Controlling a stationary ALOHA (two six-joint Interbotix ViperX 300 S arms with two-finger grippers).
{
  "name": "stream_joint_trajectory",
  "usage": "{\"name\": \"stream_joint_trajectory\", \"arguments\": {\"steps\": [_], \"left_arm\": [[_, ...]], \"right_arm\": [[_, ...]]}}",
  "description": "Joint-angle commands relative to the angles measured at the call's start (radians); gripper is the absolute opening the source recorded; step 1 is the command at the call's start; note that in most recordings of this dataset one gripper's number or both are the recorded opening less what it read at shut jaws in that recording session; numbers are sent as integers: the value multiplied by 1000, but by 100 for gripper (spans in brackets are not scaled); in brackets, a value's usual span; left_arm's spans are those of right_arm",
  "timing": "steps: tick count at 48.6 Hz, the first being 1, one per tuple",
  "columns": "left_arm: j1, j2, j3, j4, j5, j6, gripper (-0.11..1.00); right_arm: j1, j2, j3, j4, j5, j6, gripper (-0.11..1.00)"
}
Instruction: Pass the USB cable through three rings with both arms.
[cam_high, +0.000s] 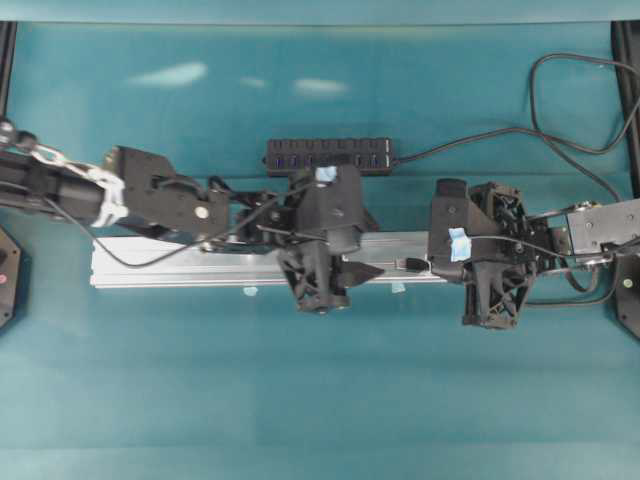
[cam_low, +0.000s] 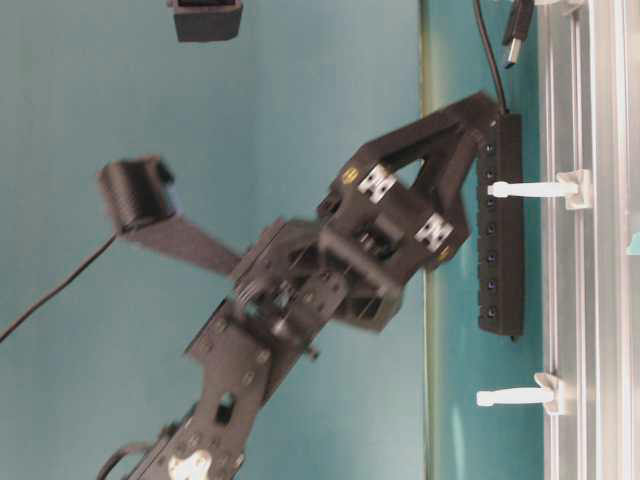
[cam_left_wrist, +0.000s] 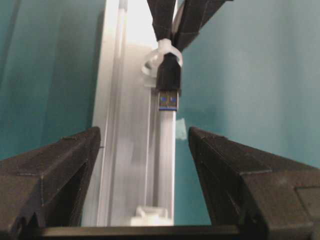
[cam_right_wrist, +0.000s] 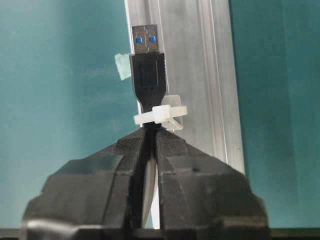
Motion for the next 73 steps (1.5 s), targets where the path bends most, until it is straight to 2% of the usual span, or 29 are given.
{"name": "stream_joint_trajectory", "arguments": {"steps": [1, 20, 58, 61, 66, 73], "left_arm": [[-6, 23, -46, 2, -11, 2, 80], [-31, 143, -176, 2, -9, 2, 80], [-28, 143, -161, 2, -8, -3, 74], [-28, 141, -163, 2, -8, -3, 70], [-28, 141, -163, 2, -6, -9, 58], [-26, 143, -163, 2, -6, -6, 26]], "right_arm": [[2, -12, -6, -3, -9, 0, -8], [2, -12, -6, -3, -23, 0, -8], [2, -12, -2, -2, -23, 2, -8], [2, -11, -2, -2, -23, 2, -8], [2, -12, -2, -2, -23, 2, -8], [2, -9, -2, -2, -23, 0, -8]]}}
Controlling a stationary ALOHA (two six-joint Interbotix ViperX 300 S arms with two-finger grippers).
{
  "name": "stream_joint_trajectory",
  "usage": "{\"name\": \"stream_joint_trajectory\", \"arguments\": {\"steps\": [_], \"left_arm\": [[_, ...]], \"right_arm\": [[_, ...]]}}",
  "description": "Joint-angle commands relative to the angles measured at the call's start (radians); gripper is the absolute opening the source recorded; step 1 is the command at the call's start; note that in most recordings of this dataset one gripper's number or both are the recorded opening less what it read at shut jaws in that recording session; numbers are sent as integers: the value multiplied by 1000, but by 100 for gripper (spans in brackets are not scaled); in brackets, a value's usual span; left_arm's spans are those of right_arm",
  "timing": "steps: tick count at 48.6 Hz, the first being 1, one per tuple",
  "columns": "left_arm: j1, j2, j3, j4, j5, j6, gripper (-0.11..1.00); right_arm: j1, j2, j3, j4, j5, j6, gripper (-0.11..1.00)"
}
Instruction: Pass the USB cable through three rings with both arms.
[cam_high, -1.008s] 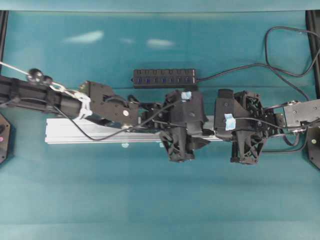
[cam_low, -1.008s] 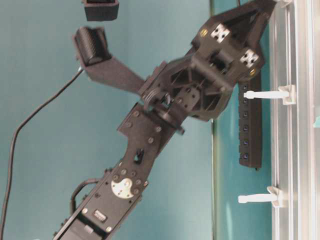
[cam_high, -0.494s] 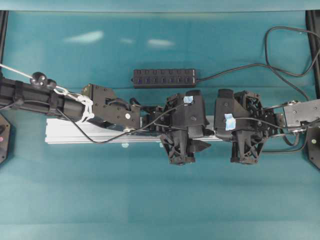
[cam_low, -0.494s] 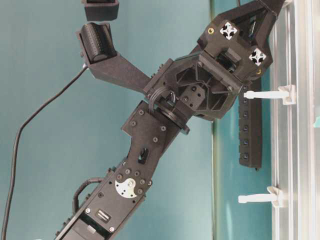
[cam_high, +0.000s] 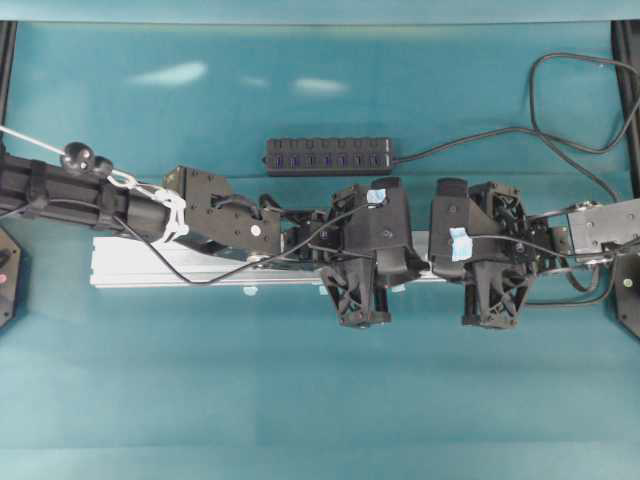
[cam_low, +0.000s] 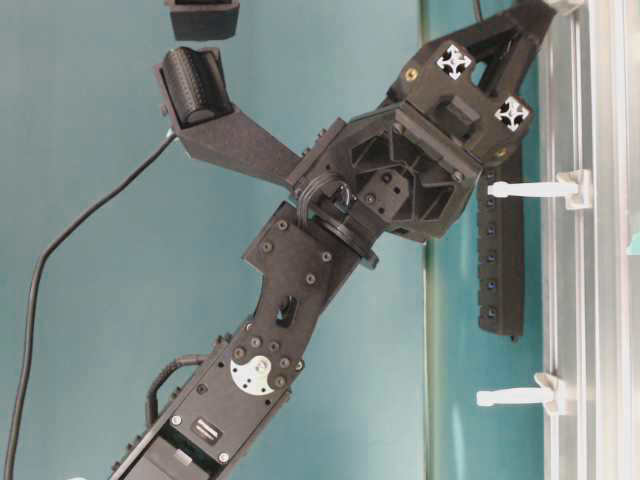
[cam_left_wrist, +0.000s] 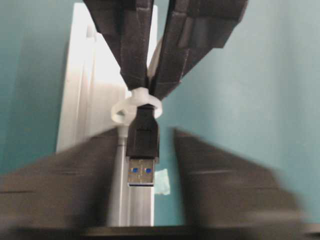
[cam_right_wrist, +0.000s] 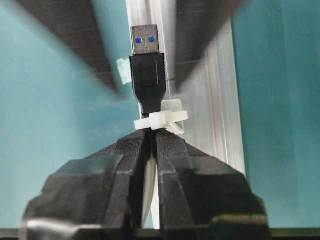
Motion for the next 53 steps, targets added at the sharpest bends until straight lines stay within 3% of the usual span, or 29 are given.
{"name": "stream_joint_trajectory", "arguments": {"steps": [1, 27, 36, 41, 44, 53], "left_arm": [[2, -11, -9, 2, -5, 3, 22], [2, -14, -6, 2, 6, 6, 22], [2, -25, 8, 2, 26, 5, 22], [2, -43, 31, 2, 29, 3, 22], [2, -55, 46, 2, 29, 3, 22], [0, -103, 87, 2, 29, -2, 22]], "right_arm": [[3, -8, -5, -2, -8, 0, -8], [3, -3, 0, 5, -6, 3, -8], [3, -5, -2, 20, -3, 0, -3], [5, -8, -2, 21, 25, -2, 10], [5, -11, -3, 20, 60, -2, 22], [3, -34, -15, 12, 103, -3, 77]]}}
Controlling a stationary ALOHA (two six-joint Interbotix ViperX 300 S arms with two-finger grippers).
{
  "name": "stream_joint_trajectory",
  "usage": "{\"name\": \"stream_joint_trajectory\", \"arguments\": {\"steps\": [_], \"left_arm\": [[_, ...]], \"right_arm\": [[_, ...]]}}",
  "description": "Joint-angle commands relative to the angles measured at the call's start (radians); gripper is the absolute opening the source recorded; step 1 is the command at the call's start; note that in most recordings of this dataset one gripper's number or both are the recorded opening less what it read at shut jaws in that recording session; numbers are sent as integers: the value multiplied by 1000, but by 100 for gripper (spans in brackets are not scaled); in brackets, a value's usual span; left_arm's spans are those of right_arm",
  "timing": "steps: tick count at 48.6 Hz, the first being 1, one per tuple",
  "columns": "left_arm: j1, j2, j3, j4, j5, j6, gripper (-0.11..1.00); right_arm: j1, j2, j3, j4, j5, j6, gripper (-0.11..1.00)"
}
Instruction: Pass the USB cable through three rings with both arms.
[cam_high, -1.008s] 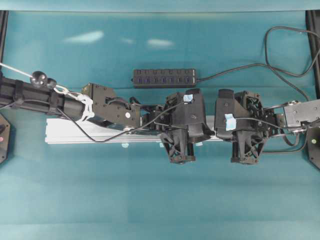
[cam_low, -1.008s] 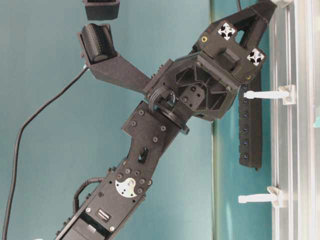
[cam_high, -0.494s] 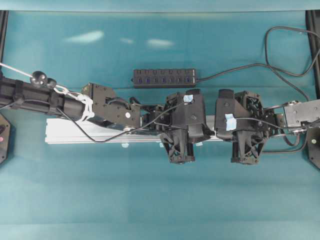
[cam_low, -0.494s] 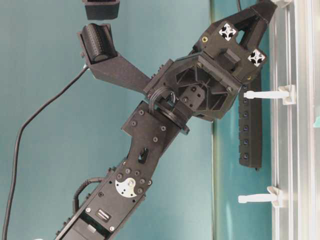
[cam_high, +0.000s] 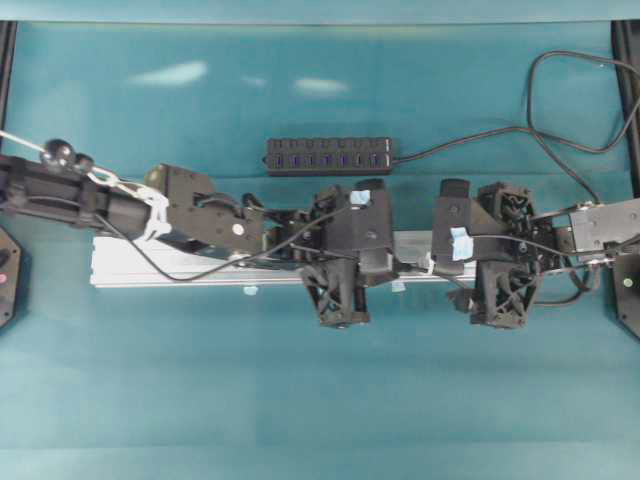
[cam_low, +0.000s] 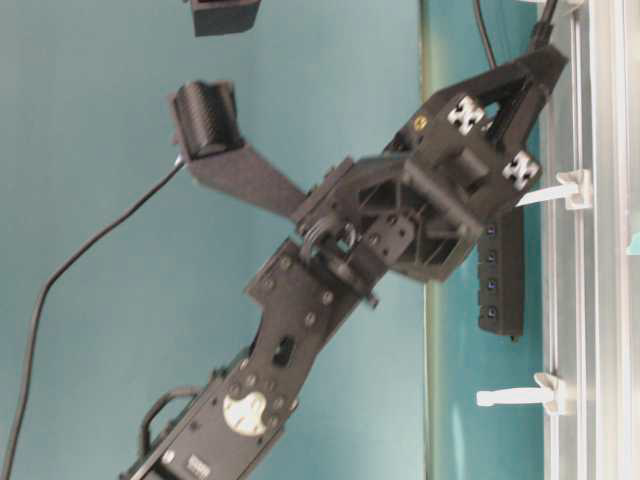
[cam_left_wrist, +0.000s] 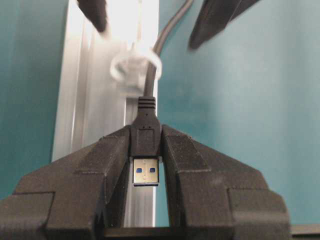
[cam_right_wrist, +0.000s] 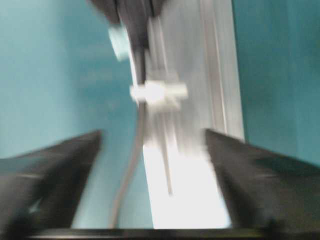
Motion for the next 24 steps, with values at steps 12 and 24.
{"name": "stream_joint_trajectory", "arguments": {"steps": [12, 24], "left_arm": [[-3, -133, 23, 2, 35, 8, 22], [-2, -195, 18, 3, 55, 29, 22]], "right_arm": [[0, -75, -74, -20, 3, 0, 79], [0, -91, -133, -20, -8, 0, 79]]}}
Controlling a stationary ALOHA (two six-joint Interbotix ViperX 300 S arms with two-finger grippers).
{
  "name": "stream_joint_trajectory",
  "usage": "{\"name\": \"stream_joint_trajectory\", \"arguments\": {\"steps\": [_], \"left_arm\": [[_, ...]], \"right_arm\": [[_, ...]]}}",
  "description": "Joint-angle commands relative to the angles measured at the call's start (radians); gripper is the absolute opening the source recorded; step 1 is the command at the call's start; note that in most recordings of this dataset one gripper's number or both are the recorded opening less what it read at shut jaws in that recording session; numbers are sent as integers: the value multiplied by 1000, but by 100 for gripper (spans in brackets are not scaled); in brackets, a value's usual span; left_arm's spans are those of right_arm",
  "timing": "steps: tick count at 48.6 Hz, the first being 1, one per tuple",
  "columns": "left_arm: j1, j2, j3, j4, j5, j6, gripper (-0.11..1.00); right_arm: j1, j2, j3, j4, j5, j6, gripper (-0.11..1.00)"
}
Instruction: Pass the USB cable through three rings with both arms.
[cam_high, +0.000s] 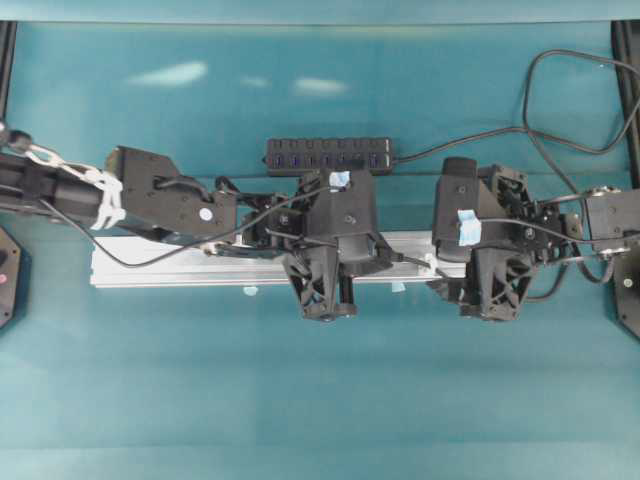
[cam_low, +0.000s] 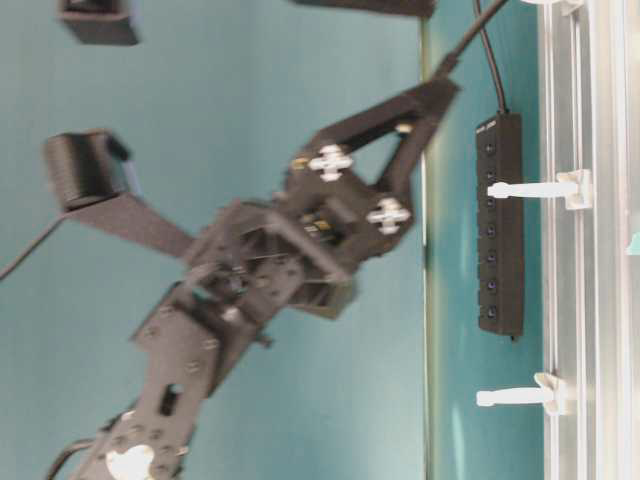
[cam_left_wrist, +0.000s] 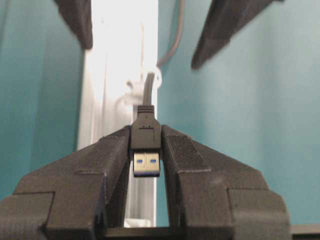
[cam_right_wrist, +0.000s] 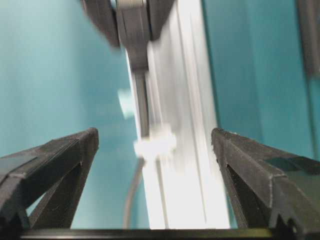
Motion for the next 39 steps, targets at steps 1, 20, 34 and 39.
{"name": "stream_joint_trajectory", "arguments": {"steps": [1, 20, 34, 39], "left_arm": [[-5, -48, -14, 2, -5, 8, 22], [-3, -60, -9, 3, 8, 20, 22], [-3, -60, -8, 2, 12, 18, 22], [-3, -60, -6, 2, 15, 18, 22]], "right_arm": [[0, -12, -37, -3, -11, -2, 79], [-5, 37, -55, -3, -135, -2, 77], [-9, 51, -54, -3, -149, -2, 49], [-9, 48, -52, -3, -147, -3, 27]]}}
